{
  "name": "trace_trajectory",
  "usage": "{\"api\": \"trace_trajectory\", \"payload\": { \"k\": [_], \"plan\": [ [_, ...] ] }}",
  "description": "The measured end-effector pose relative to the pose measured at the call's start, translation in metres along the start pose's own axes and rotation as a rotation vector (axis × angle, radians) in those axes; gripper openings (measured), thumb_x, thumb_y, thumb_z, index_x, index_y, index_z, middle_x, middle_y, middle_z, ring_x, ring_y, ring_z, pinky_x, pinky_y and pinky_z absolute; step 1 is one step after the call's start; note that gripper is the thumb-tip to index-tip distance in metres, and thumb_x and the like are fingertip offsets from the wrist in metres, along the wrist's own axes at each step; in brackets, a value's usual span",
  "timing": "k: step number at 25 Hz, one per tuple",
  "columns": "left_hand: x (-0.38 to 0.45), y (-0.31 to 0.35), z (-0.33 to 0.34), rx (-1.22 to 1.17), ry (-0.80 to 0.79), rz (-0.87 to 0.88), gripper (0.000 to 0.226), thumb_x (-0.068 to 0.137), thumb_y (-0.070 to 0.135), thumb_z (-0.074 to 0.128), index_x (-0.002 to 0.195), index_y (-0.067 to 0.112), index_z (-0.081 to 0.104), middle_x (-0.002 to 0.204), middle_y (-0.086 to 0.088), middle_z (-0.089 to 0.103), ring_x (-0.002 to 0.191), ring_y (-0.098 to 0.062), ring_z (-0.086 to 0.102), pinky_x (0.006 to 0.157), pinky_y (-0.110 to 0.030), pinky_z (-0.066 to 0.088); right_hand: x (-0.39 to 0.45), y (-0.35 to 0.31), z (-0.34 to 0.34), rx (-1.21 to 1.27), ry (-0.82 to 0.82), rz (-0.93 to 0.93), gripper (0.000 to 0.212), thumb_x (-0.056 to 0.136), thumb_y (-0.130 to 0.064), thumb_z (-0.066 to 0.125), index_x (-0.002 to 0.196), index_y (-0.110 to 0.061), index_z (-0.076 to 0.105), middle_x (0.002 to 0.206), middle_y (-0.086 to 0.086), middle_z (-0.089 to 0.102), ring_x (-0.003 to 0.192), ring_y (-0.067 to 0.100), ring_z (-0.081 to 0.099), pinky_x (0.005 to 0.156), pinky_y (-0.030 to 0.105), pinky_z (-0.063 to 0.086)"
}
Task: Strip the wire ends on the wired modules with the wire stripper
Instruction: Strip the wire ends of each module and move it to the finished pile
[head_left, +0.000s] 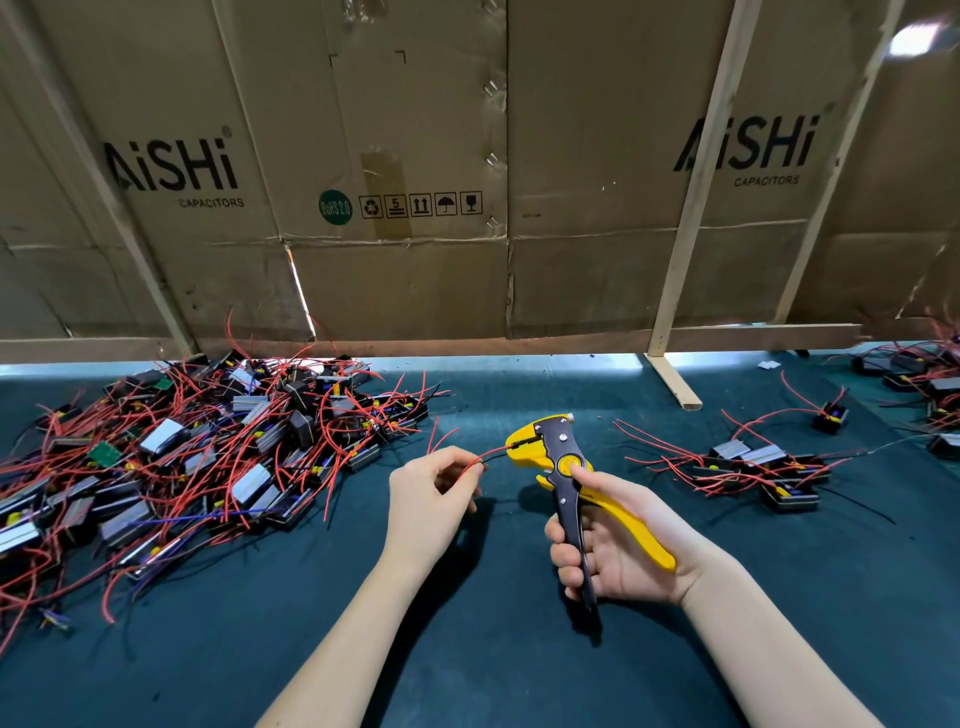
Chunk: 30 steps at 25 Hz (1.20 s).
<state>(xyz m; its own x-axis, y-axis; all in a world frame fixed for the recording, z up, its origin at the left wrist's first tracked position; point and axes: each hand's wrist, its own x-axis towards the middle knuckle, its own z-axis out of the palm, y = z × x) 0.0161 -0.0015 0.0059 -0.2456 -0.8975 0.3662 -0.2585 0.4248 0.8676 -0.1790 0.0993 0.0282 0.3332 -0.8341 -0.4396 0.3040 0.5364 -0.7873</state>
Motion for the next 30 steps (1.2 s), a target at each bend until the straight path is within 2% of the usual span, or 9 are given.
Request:
{"api": "trace_trajectory", "payload": {
  "k": [5, 10, 12, 15, 18, 21, 24, 27, 30],
  "plan": [
    [0.001, -0.004, 0.001, -0.015, -0.021, 0.010, 0.017, 0.088, 0.005, 0.067, 0.074, 0.015, 0.071, 0.057, -0.002, 0.066, 0.045, -0.010, 0.056, 0.052, -0.015, 0.044, -0.001, 0.000, 0.000, -0.020, 0.040, 0.011, 0.060, 0.083, -0.067, 0.053, 0.070, -0.009, 0.060, 0.061, 0.006, 0.048, 0.051, 0.023, 0.049, 0.057, 0.031, 0.047],
    [0.001, -0.007, 0.002, 0.005, -0.049, 0.029, 0.018, 0.088, 0.006, 0.067, 0.075, 0.018, 0.071, 0.058, -0.002, 0.066, 0.044, -0.011, 0.058, 0.052, -0.017, 0.046, 0.001, -0.004, 0.002, 0.040, 0.182, -0.015, 0.057, 0.075, -0.069, 0.055, 0.058, -0.015, 0.047, 0.049, -0.004, 0.030, 0.035, 0.010, 0.026, 0.039, 0.022, 0.029],
    [0.000, -0.007, 0.002, -0.012, -0.046, 0.052, 0.015, 0.088, 0.007, 0.068, 0.081, 0.020, 0.072, 0.064, -0.001, 0.068, 0.046, -0.013, 0.059, 0.054, -0.018, 0.048, 0.000, -0.003, 0.001, 0.073, 0.158, -0.031, 0.058, 0.076, -0.068, 0.056, 0.061, -0.012, 0.051, 0.052, -0.001, 0.034, 0.038, 0.013, 0.032, 0.042, 0.024, 0.036],
    [-0.001, -0.005, -0.001, -0.084, -0.083, 0.094, 0.017, 0.086, 0.010, 0.072, 0.096, 0.023, 0.067, 0.089, 0.005, 0.068, 0.052, -0.023, 0.059, 0.060, -0.018, 0.049, 0.000, 0.001, 0.004, 0.127, 0.083, -0.035, 0.057, 0.080, -0.061, 0.060, 0.076, -0.005, 0.060, 0.069, 0.012, 0.051, 0.057, 0.027, 0.052, 0.061, 0.036, 0.052],
    [0.000, -0.005, -0.005, -0.109, -0.161, 0.128, 0.010, 0.083, 0.012, 0.076, 0.082, 0.019, 0.069, 0.097, 0.002, 0.066, 0.059, -0.022, 0.056, 0.065, -0.032, 0.053, 0.000, 0.003, 0.005, 0.134, 0.082, -0.051, 0.052, 0.078, -0.050, 0.065, 0.088, 0.000, 0.062, 0.081, 0.020, 0.058, 0.070, 0.034, 0.061, 0.074, 0.043, 0.056],
    [0.004, -0.008, -0.011, -0.154, -0.269, 0.082, 0.013, 0.078, 0.020, 0.081, 0.068, 0.017, 0.072, 0.104, 0.004, 0.067, 0.069, -0.019, 0.058, 0.067, -0.038, 0.043, 0.001, 0.003, 0.006, 0.132, 0.086, -0.055, 0.051, 0.077, -0.047, 0.066, 0.092, 0.001, 0.060, 0.083, 0.021, 0.059, 0.071, 0.035, 0.062, 0.079, 0.045, 0.056],
    [0.006, -0.007, -0.017, -0.176, -0.341, 0.083, 0.020, 0.080, 0.031, 0.074, 0.065, 0.018, 0.073, 0.097, 0.001, 0.071, 0.083, -0.023, 0.064, 0.072, -0.036, 0.046, 0.001, 0.003, 0.005, 0.155, 0.101, -0.055, 0.052, 0.077, -0.047, 0.066, 0.094, 0.002, 0.059, 0.083, 0.021, 0.059, 0.071, 0.035, 0.061, 0.077, 0.045, 0.056],
    [0.007, -0.006, -0.016, -0.174, -0.311, 0.084, 0.029, 0.096, 0.023, 0.060, 0.070, 0.011, 0.069, 0.077, 0.000, 0.070, 0.070, -0.005, 0.060, 0.066, -0.011, 0.042, 0.001, 0.002, 0.004, 0.173, 0.111, -0.068, 0.053, 0.075, -0.046, 0.067, 0.093, 0.002, 0.059, 0.083, 0.021, 0.059, 0.070, 0.035, 0.061, 0.075, 0.045, 0.056],
    [0.007, -0.006, -0.013, -0.187, -0.313, 0.036, 0.034, 0.104, 0.019, 0.045, 0.076, 0.006, 0.061, 0.067, -0.002, 0.064, 0.063, -0.009, 0.053, 0.061, -0.012, 0.040, 0.000, 0.002, 0.002, 0.151, 0.089, -0.071, 0.052, 0.076, -0.048, 0.067, 0.090, 0.002, 0.061, 0.083, 0.020, 0.059, 0.071, 0.035, 0.061, 0.075, 0.044, 0.056]
  ]
}}
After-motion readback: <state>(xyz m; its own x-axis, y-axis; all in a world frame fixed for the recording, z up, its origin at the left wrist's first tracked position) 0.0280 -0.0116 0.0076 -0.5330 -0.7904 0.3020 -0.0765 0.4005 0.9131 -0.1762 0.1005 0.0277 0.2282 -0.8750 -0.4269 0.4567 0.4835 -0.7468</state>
